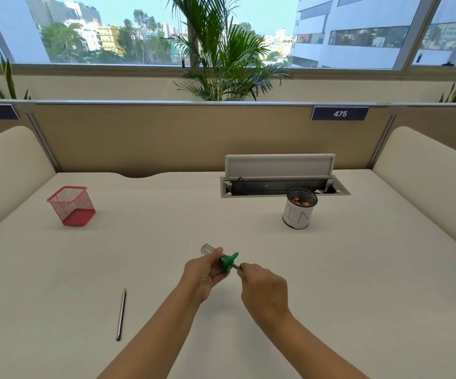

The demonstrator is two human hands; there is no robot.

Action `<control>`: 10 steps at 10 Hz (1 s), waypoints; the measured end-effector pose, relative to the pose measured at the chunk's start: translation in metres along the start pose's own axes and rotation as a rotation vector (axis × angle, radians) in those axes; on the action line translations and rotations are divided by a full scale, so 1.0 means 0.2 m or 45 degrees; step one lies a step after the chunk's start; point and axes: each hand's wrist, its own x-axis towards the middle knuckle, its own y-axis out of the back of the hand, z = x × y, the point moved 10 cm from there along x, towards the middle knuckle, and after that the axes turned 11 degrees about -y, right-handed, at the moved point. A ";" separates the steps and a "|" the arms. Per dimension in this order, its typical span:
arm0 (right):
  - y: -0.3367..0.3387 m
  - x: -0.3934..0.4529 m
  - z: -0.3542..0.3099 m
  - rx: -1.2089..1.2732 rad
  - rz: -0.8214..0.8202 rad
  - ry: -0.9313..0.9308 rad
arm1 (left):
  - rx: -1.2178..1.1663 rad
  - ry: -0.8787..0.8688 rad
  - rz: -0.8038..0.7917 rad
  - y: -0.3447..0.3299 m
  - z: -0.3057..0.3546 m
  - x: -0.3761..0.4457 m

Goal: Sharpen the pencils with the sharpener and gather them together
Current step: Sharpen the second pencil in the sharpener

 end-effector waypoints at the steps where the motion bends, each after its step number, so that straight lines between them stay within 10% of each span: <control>1: -0.18 -0.03 0.14 0.643 -0.587 -0.698 | 0.101 -0.051 -0.096 -0.04 0.02 0.01; 2: -0.36 -0.25 0.04 1.845 -1.300 -1.569 | 0.156 -0.032 -0.185 -0.06 0.06 0.01; 3: -0.34 -0.18 0.05 1.613 -1.258 -1.380 | 0.116 -0.012 -0.155 -0.02 0.06 0.02; 5: -0.05 0.04 -0.02 0.176 -0.194 -0.048 | -0.024 -0.006 0.089 0.08 0.02 0.04; 6: 0.02 0.03 -0.05 -0.084 0.029 0.074 | -0.049 -0.032 0.138 0.08 0.02 0.03; 7: -0.04 0.02 -0.08 -0.013 -0.150 0.008 | -0.047 -0.073 0.120 0.06 0.02 0.02; 8: -0.28 -0.06 0.10 1.050 -0.940 -1.005 | 0.054 -0.092 -0.017 0.03 0.06 0.01; 9: -0.38 -0.20 0.05 1.661 -1.321 -1.467 | 0.089 -0.069 -0.104 0.02 0.08 0.01; 10: -0.32 -0.11 0.06 1.134 -1.054 -1.025 | 0.087 -0.060 -0.028 0.05 0.08 0.02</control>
